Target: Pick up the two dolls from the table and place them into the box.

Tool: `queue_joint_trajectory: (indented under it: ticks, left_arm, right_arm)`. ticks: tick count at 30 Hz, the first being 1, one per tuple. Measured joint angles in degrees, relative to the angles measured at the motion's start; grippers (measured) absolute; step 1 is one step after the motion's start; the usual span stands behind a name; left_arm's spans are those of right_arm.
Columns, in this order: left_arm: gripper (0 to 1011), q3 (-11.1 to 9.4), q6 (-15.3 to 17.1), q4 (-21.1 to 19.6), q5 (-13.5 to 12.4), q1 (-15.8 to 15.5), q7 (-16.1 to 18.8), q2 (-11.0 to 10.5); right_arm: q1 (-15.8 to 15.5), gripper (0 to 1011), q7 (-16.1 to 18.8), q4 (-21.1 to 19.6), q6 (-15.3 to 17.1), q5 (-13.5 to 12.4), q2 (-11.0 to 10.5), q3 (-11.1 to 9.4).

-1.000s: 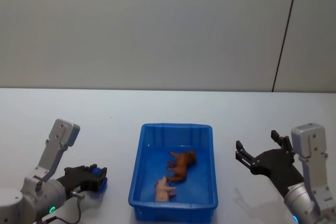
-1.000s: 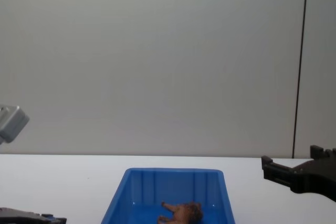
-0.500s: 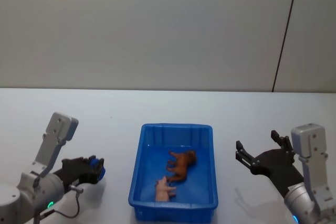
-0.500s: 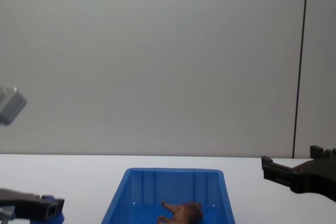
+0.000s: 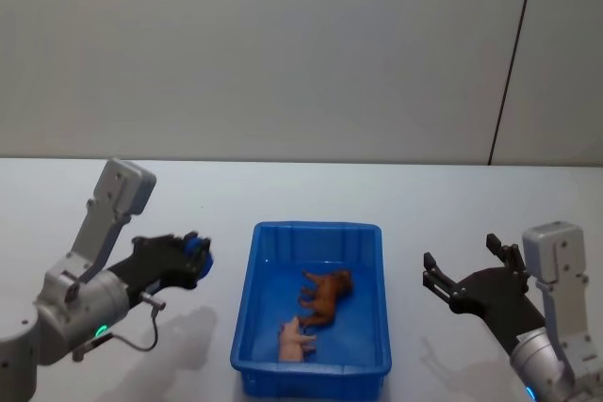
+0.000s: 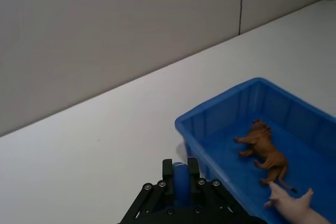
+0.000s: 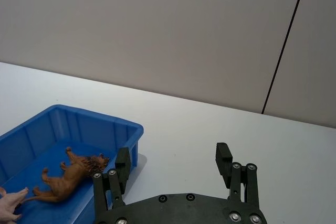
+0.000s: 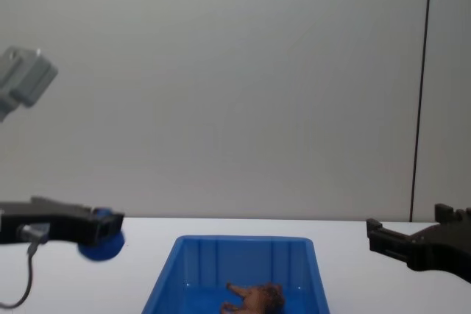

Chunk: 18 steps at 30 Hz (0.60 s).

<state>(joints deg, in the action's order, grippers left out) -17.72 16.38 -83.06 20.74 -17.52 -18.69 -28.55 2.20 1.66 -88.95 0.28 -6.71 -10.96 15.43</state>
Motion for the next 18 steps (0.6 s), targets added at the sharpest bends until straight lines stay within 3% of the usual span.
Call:
queue_joint_trajectory:
  ticks: [15,18]
  left_arm:
    - [151,-1.07,-5.03,1.23,-0.35,-4.28,-10.54,2.62]
    - [222,-1.47,-6.18,2.54,-0.07,-5.45,-12.84,3.50]
  right_arm:
    - [0.00,1001,0.00,0.00,0.00,0.00,0.00,0.00]
    - [0.00,1001,0.00,0.00,0.00,0.00,0.00,0.00]
